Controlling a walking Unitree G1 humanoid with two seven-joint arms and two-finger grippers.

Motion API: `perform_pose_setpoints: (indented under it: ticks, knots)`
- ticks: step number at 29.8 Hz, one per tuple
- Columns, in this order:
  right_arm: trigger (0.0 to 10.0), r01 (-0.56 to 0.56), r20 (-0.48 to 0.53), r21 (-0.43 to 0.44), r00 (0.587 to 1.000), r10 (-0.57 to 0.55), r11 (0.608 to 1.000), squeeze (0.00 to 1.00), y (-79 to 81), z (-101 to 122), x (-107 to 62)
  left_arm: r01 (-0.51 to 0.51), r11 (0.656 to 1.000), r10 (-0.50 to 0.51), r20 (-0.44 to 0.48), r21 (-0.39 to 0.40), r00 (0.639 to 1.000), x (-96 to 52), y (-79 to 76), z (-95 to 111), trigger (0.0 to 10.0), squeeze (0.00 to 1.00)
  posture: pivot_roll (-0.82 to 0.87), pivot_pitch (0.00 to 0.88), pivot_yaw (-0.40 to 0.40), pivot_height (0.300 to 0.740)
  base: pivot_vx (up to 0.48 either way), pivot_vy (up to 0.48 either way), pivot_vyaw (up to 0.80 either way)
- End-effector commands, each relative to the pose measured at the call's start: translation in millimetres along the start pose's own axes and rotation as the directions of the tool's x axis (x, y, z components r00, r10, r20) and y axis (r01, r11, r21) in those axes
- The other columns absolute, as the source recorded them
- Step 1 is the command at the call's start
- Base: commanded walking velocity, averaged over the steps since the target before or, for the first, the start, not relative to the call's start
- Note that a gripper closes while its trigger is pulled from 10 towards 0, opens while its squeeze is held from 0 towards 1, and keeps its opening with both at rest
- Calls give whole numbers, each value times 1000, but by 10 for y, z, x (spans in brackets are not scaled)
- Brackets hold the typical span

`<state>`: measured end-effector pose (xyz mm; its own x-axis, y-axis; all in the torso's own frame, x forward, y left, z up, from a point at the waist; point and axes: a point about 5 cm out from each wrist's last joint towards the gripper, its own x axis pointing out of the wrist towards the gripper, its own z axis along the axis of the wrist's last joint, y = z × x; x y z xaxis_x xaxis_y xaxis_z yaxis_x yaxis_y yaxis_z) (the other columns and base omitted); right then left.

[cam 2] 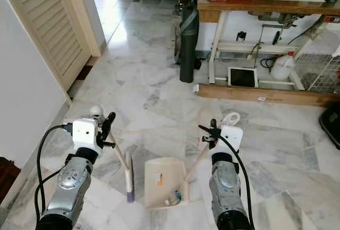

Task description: Sweep floor

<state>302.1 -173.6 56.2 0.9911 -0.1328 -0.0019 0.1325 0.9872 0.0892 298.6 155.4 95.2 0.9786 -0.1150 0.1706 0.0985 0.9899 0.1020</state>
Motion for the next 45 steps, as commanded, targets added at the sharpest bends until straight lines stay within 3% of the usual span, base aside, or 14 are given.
perform_pose_setpoints:
  ticks: [1,17,36,45]
  knots:
    - [10000,9,50,10,999,-10,1000,0,-14,116,26,1,1000,-2,43,29,999,4,29,46,10000,0,34,0,10,740,0,0,0]
    - [10000,17,41,36,999,-19,999,0,55,142,11,39,999,-41,47,28,998,39,-35,71,10000,0,26,0,26,740,0,0,0]
    - [10000,20,39,39,999,-21,999,0,90,218,80,13,999,-15,62,34,998,68,-16,122,10000,0,48,0,3,740,0,0,0]
    - [10000,29,34,31,999,-30,999,0,50,224,68,19,999,-21,72,30,997,81,-70,140,10000,0,36,0,-2,740,0,0,0]
